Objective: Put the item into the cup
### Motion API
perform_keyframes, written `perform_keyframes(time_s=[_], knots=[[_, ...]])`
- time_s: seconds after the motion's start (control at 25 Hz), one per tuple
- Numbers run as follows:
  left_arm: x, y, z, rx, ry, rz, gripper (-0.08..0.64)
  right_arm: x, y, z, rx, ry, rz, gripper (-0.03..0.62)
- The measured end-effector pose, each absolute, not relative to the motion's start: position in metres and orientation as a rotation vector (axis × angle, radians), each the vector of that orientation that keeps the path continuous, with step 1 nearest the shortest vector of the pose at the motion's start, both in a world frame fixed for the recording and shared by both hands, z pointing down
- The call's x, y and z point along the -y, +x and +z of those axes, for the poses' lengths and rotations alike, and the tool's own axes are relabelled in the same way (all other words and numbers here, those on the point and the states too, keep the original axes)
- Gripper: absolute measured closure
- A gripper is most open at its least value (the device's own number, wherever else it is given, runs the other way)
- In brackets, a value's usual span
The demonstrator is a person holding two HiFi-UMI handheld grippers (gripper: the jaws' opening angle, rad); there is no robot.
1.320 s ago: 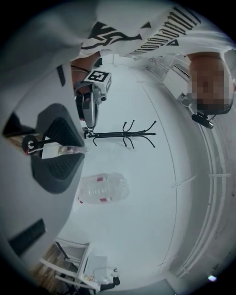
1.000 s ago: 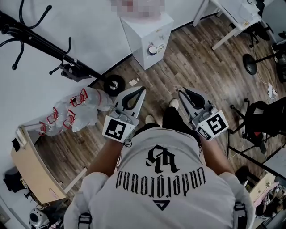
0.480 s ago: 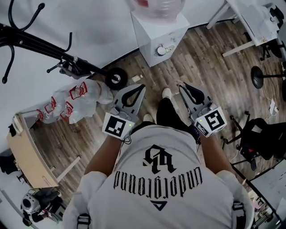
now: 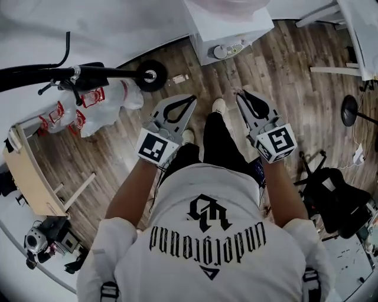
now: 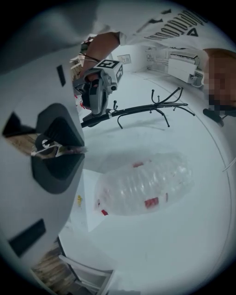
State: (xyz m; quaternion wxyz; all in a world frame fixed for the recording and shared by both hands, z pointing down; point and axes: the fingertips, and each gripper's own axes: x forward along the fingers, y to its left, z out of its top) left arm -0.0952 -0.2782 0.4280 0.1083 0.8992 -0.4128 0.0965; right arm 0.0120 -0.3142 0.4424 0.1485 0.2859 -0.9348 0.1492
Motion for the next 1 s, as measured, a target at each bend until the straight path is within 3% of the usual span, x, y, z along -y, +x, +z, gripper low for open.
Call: perform_keyframes(time_s=[0.48, 1.0], knots=[[0.339, -0.101, 0.589, 1.217, 2.583, 0.429, 0.552, 0.406, 0.006, 0.635, 2.549, 0.698, 0.494, 0.538], [0.399, -0.11, 0.695, 1.242, 2.535, 0.502, 0.551, 0.461, -0.012, 0.778, 2.437, 0.712, 0.449, 0.534]])
